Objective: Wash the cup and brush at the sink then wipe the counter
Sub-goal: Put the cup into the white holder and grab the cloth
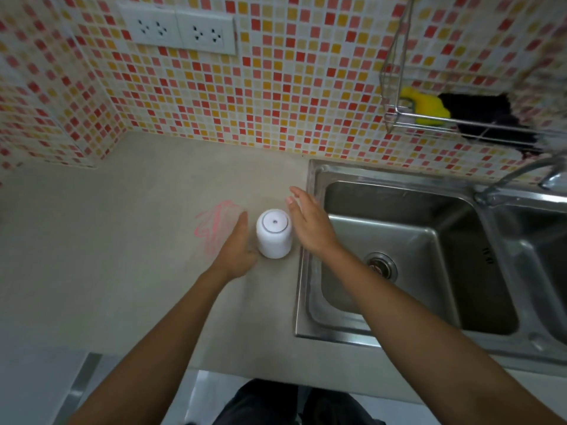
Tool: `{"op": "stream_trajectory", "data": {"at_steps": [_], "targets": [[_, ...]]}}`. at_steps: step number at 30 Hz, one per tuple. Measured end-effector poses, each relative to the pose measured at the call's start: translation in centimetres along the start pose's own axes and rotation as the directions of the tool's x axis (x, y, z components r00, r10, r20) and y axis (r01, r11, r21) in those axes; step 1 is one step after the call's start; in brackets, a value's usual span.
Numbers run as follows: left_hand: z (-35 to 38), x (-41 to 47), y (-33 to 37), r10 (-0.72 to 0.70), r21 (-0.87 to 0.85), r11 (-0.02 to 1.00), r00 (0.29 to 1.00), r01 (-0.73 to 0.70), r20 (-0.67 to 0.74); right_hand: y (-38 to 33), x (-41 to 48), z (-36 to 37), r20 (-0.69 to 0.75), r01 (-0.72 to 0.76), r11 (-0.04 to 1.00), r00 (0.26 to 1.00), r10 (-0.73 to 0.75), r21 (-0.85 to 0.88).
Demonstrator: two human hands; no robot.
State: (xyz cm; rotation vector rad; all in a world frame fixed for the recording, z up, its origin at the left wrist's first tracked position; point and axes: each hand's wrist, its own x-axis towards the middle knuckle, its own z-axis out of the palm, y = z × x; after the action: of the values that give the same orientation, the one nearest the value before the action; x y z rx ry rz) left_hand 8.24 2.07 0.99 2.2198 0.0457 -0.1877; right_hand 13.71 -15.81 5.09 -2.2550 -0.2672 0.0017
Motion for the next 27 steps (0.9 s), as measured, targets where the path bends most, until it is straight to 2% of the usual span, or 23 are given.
{"op": "stream_trajectory", "data": {"at_steps": [3, 7, 12, 16, 22, 27], "targets": [[-1.7, -0.2, 1.6, -0.013, 0.071, 0.997, 0.981, 0.027, -0.193, 1.2, -1.3, -2.9, -0.026, 0.072, 0.978, 0.997, -0.079, -0.198], [-2.1, 1.3, 6.0, 0.131, 0.239, 0.970, 0.935, -0.052, -0.329, 4.7, -3.0, -6.6, 0.055, 0.072, 0.914, 0.997, -0.054, -0.400], [1.5, 2.3, 12.3, 0.298, 0.452, 0.880, 0.910, -0.146, -0.287, 7.7, -4.7, -11.2, 0.053, 0.022, 0.894, 0.999, 0.002, -0.448], [5.8, 3.4, 17.5, 0.405, 0.487, 0.838, 0.878, -0.246, -0.254, 7.5, -5.0, -16.0, -0.078, 0.067, 0.883, 0.990, -0.117, -0.464], [8.8, 6.2, 26.0, 0.574, 0.504, 0.769, 0.771, -0.392, -0.275, 5.7, -3.1, -24.6, -0.224, 0.179, 0.851, 0.919, -0.324, -0.494], [9.0, 10.0, 32.6, 0.646, 0.605, 0.687, 0.720, -0.403, -0.254, 5.0, 1.2, -30.9, -0.338, 0.157, 0.884, 0.883, -0.326, -0.441]]}}
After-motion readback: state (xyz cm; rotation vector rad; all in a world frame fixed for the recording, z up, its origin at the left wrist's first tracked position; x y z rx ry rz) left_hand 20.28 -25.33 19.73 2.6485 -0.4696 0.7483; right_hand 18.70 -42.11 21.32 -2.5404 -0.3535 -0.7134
